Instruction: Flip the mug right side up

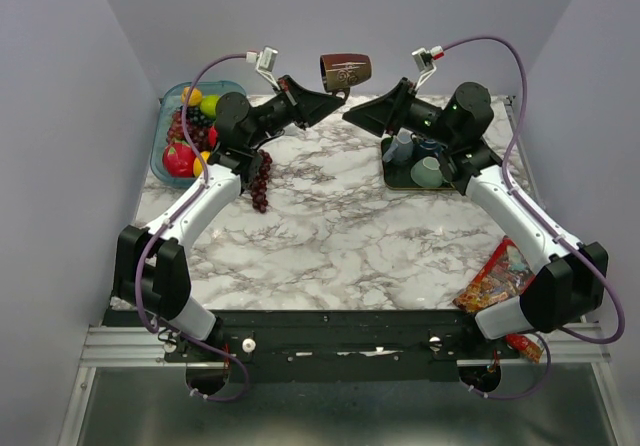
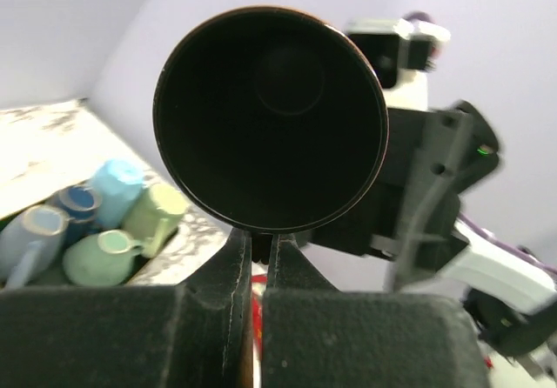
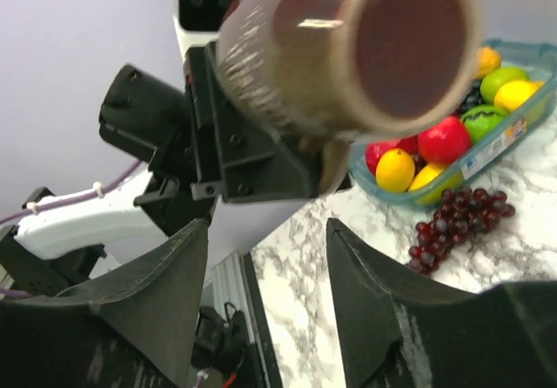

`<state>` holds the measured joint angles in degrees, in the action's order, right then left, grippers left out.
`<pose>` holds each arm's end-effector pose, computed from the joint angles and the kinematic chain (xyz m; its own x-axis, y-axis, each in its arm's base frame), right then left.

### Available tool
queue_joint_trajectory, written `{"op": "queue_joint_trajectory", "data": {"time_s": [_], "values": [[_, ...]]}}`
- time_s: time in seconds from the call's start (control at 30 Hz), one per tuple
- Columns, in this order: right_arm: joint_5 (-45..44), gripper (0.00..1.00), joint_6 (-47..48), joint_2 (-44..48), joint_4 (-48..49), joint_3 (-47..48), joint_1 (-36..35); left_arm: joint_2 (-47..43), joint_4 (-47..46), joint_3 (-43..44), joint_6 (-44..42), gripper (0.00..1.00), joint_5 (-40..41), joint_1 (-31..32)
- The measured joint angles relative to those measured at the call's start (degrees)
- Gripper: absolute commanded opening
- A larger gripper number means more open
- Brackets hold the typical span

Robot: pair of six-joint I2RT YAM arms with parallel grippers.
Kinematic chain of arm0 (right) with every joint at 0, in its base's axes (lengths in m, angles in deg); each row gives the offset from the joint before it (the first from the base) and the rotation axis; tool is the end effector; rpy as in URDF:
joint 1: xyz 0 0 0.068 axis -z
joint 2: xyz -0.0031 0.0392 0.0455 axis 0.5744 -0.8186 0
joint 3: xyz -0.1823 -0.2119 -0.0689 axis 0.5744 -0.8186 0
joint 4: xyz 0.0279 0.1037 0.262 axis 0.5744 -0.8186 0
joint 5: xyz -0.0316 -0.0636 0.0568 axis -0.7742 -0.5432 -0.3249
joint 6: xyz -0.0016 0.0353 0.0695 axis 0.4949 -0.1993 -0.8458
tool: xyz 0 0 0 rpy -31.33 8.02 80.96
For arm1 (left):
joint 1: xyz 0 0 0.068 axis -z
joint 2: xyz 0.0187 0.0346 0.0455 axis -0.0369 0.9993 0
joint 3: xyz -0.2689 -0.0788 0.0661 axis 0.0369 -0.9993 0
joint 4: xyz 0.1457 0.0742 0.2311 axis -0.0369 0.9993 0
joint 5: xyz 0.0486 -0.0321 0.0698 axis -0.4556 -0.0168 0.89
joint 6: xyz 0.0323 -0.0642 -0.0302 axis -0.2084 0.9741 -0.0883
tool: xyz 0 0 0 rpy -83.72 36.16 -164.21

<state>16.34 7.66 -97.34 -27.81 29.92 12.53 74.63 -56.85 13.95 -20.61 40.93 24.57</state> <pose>0.3327 0.1872 0.4447 -0.4756 0.3634 -0.8011 -0.7853 0.2348 0.5728 0.3559 -0.1914 0.4268 -0.5267 -0.5198 -0.6726 0.7303 0.1283 -0.6710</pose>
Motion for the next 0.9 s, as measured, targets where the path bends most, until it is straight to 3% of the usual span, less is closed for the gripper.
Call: {"op": "queue_joint_trajectory", "data": {"time_s": [0.2,0.3,0.5,0.9], "values": [[-3.1,0.79,3.6,0.5,-5.4,-0.9,-0.3,0.0,18.6,2.2,-12.1,0.0,6.9,-0.7],[-8.1,0.81,6.9,1.4,-11.1,-1.2,-0.3,0.0,30.7,4.9,-19.9,0.0,12.3,-0.7],[-21.0,0.98,12.6,2.2,-24.0,-1.2,-0.2,0.2,50.7,8.3,-33.6,0.0,23.8,-0.7],[-32.5,1.0,16.6,-3.0,-37.9,1.2,0.2,12.0,67.5,8.3,-40.4,0.0,36.3,-0.3]]}}
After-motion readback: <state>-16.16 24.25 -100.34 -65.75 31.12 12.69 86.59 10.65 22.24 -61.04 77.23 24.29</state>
